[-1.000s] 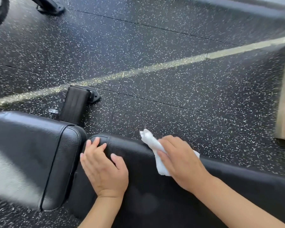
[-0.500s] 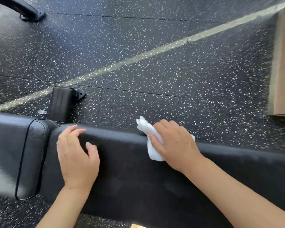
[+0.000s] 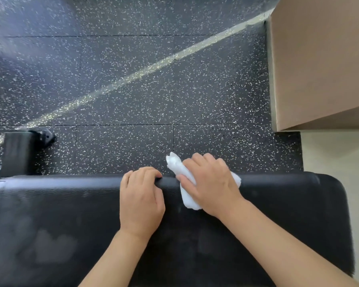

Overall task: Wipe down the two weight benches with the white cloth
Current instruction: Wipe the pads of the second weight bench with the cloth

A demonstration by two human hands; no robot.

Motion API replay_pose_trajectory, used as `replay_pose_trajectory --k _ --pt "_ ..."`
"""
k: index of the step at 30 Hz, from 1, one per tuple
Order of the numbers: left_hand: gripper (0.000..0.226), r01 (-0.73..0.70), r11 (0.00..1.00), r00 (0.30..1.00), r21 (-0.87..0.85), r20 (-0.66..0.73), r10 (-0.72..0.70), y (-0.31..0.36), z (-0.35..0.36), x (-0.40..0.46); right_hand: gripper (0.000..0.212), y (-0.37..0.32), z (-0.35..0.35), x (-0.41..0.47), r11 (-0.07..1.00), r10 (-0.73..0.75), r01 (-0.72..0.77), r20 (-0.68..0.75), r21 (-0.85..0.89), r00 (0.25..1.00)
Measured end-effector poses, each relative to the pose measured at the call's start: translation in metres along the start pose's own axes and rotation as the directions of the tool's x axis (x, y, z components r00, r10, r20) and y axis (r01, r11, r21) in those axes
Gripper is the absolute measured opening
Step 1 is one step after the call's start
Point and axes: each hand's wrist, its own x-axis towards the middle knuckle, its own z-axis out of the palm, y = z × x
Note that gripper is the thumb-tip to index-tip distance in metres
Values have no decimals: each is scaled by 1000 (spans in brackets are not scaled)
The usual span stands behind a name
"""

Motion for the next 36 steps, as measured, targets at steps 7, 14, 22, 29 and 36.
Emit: replay_pose_trajectory --k 7,14,22,29,36 --pt "23 -8 1000 1000 4 -6 8 -3 4 -1 38 -3 14 -3 997 -61 66 -117 38 991" --pt "21 -1 997 1000 74 26 -1 -3 7 0 32 116 2 -52 998 54 -60 -143 -34 988" --pt "25 15 992 998 126 57 -23 -1 8 1 32 51 1 -11 995 97 -98 -28 -22 995" --pt "31 6 990 995 142 95 -20 -2 8 4 23 -5 11 19 975 67 -54 -51 215 996" --pt "30 -2 986 996 164 89 -12 -2 10 4 20 153 -10 -41 976 211 -210 1 50 978"
